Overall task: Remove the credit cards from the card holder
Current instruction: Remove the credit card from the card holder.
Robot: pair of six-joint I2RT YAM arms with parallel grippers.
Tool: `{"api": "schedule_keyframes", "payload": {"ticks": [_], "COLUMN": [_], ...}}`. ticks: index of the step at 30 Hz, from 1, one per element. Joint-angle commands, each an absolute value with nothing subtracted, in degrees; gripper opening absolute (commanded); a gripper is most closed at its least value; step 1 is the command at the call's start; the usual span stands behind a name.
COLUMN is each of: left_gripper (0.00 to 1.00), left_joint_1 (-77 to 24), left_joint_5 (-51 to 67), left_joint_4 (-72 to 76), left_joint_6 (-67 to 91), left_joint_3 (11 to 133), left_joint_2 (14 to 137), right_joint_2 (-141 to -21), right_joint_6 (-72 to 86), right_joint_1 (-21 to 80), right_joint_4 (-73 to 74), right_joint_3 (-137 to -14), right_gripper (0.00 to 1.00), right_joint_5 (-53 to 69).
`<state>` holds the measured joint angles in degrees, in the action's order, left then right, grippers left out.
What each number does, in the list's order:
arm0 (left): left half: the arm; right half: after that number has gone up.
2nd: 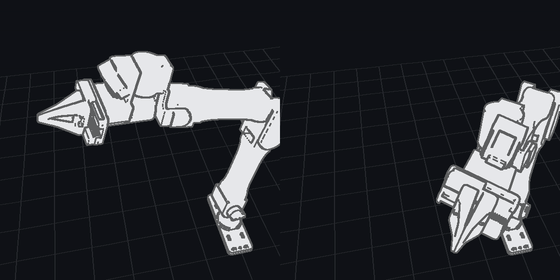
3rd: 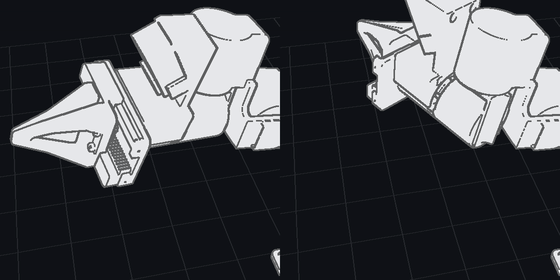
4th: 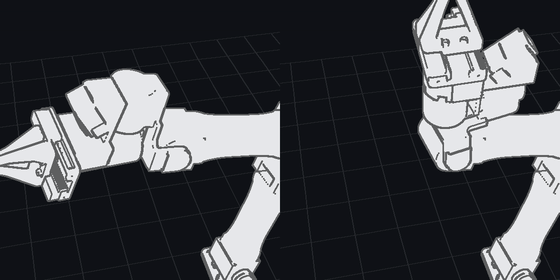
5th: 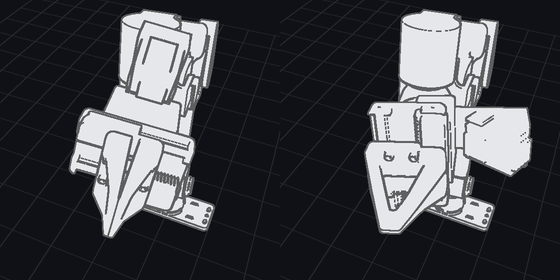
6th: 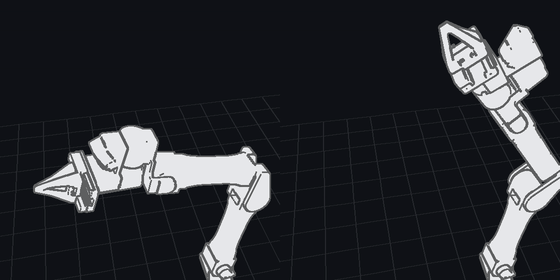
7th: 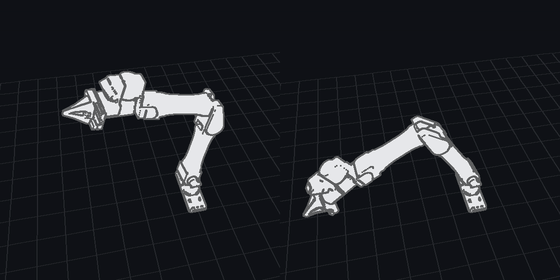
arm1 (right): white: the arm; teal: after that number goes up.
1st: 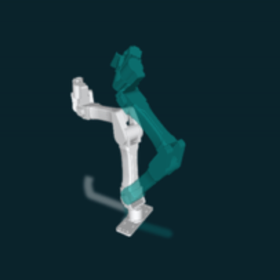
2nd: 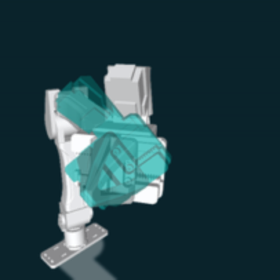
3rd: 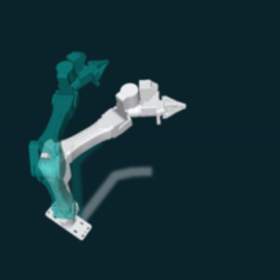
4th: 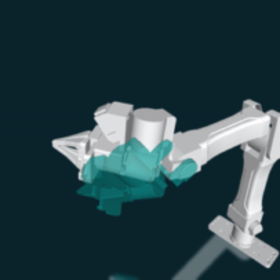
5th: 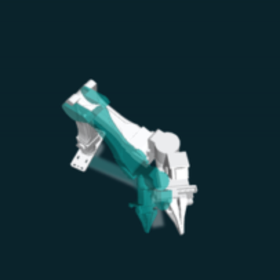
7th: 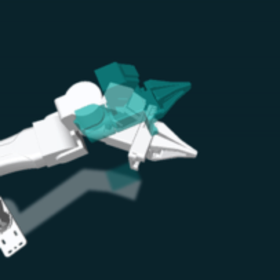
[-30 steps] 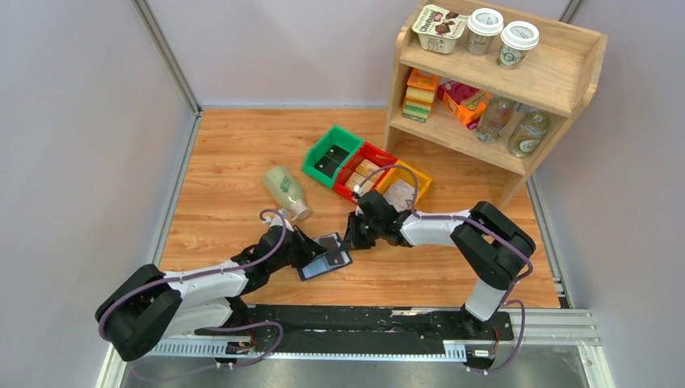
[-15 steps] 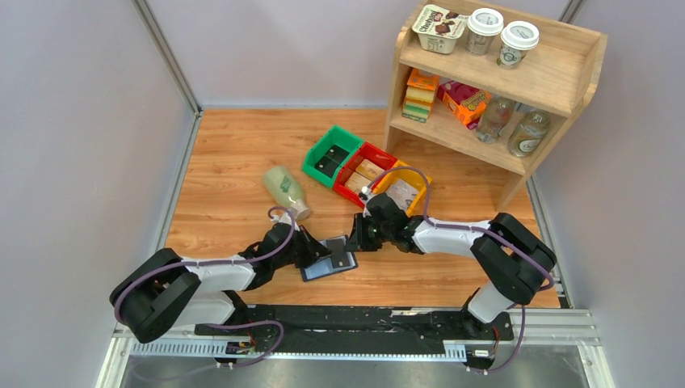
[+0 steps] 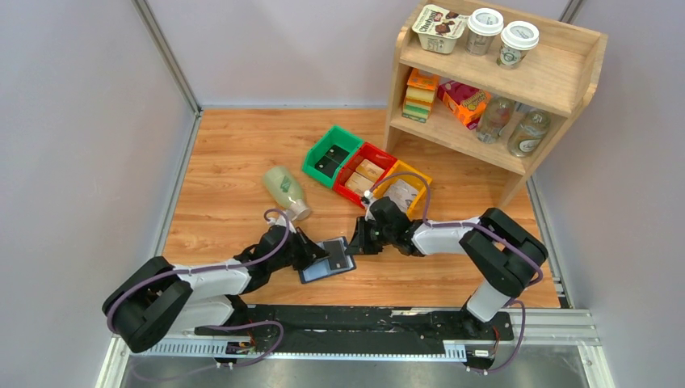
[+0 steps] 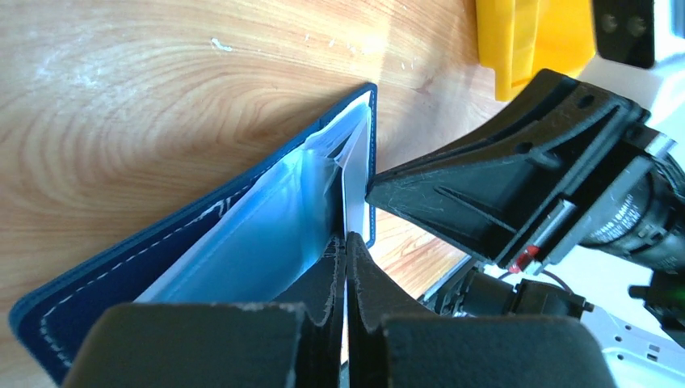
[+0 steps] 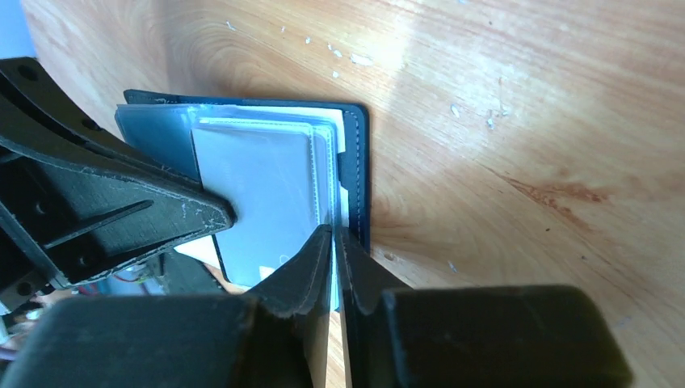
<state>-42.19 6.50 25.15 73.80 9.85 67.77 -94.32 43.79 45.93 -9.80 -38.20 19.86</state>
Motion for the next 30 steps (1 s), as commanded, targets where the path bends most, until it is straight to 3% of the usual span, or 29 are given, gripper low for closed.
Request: {"api": "schedule_keyframes", "payload": {"ticks": [1,9,21,30], "left_gripper": [0.0,0.0,0.14,0.11], "left_joint_1": [-41.66,-41.22,-41.22,-41.22], "left_joint_5": [5.19,5.62,6.94,8.35], "left_joint_4": [22.06,19.25,22.05,24.61], "left_joint_6": [74.97,75.67,74.53,73.3], "left_joint_3": [8.26,8.0,7.21,7.21], "left_joint_2": [64.26,61.7,56.52,55.46], "right_joint_2": [-96.85,-99.05,-100.19,-100.55], "right_joint_6": [44.12,43.68,43.95,44.47], "right_joint_1": [45.26,45.26,45.26,45.35], "right_joint_4": [-11.43,-9.58,-8.52,-8.61], "right_joint_3": [-35.6,-34.72,-35.07,-35.16], "right_gripper": [0.13,0.1,0.09,0.09], "right_joint_5": [18.81,17.76,17.23,17.49]}}
